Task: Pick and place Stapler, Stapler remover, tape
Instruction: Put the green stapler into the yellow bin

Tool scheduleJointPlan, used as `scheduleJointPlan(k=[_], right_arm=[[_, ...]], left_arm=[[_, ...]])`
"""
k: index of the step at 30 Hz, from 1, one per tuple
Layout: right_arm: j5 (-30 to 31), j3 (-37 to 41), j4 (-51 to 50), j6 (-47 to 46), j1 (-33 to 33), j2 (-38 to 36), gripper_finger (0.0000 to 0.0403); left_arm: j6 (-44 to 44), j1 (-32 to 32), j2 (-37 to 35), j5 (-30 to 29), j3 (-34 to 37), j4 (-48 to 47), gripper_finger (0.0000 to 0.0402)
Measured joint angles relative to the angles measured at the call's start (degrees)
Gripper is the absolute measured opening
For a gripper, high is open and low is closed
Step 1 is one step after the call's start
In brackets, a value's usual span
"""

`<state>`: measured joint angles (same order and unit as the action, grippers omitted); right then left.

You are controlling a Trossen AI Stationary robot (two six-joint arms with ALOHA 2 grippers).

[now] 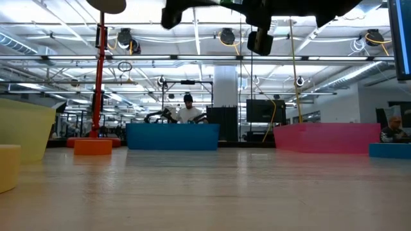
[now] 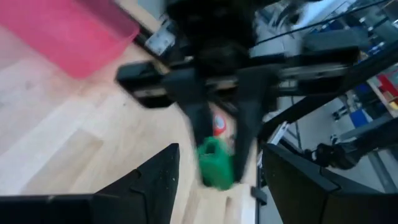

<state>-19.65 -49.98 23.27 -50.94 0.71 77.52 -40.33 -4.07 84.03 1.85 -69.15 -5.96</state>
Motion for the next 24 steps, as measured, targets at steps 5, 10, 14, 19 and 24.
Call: scheduleJointPlan(k=[5, 10, 14, 19, 24], right_arm=[[-0.02, 0.0, 0.03, -0.04, -0.38, 0.0, 0.0058], [-0.07, 0.0, 0.07, 0.0, -0.76, -0.04, 0.0058], [-0.12, 0.0, -0.04, -0.31, -0.92, -0.01, 0.0058], [-0.18, -0.02, -0.37, -0.63, -0.9, -0.1, 0.0058], [-1.32, -0.07, -2.2, -0.61, -0.9, -0.22, 0.0059]], left_arm=[[-0.75, 0.84, 1.77, 1.43, 0.04, 2.02, 0.0227], [-1.38, 0.95, 4.07, 4.49, -0.01, 5.05, 0.0227], [-1.83, 1.28, 5.83, 4.89, 0.01, 6.76, 0.0227], [-1.95, 1.8, 6.36, 6.24, 0.02, 8.19, 0.0227], [-1.63, 2.28, 6.38, 7.32, 0.07, 9.98, 0.0227]])
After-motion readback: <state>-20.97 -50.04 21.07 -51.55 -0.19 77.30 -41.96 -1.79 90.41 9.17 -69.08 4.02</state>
